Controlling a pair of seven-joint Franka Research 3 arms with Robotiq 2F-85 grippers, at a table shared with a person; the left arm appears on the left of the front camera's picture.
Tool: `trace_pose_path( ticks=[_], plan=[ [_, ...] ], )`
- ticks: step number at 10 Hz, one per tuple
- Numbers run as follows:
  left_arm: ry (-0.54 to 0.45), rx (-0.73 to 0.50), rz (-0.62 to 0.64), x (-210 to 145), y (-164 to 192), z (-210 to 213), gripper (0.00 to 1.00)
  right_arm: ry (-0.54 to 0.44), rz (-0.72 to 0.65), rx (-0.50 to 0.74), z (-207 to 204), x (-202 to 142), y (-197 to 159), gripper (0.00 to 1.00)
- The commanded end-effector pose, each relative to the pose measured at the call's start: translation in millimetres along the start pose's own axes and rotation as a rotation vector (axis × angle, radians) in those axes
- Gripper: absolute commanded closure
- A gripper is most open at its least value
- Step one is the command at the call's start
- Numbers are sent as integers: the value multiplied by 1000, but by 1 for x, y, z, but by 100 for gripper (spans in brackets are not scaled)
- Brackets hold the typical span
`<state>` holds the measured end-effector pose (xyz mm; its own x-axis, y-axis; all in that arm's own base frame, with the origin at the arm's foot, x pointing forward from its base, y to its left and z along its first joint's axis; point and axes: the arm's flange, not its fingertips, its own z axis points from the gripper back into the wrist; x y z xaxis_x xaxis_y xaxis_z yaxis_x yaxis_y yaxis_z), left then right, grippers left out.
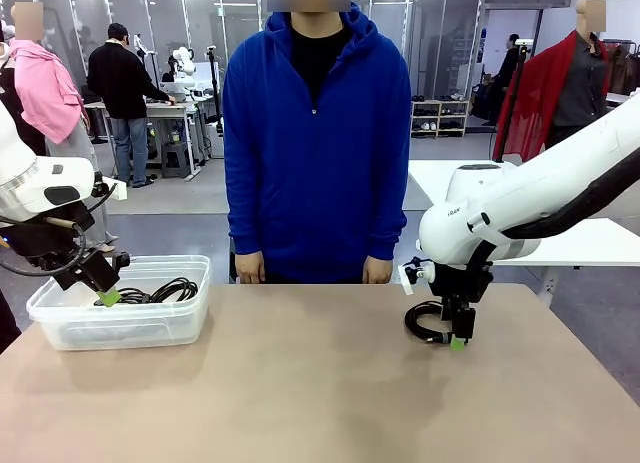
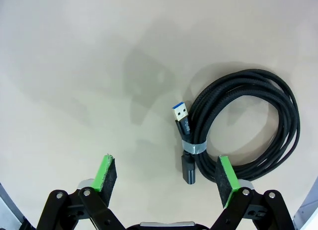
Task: Organize and store the cables.
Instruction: Place the USB Extension Cable into the Organizing box.
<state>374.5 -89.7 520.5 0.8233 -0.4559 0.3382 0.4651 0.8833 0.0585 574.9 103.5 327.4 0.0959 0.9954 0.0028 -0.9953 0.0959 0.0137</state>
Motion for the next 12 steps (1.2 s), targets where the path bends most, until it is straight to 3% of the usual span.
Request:
trace_pose_path(
  ticks=[1,7,12],
  plan=[
    [2,4,3,-1,0,0,0,1,18,25,-6,1,-15,0],
    [2,4,3,-1,0,0,0,-5,3,50,-25,-3,-34,0],
    [2,4,3,-1,0,0,0,13,0,57,-27,0,-36,48]
  ],
)
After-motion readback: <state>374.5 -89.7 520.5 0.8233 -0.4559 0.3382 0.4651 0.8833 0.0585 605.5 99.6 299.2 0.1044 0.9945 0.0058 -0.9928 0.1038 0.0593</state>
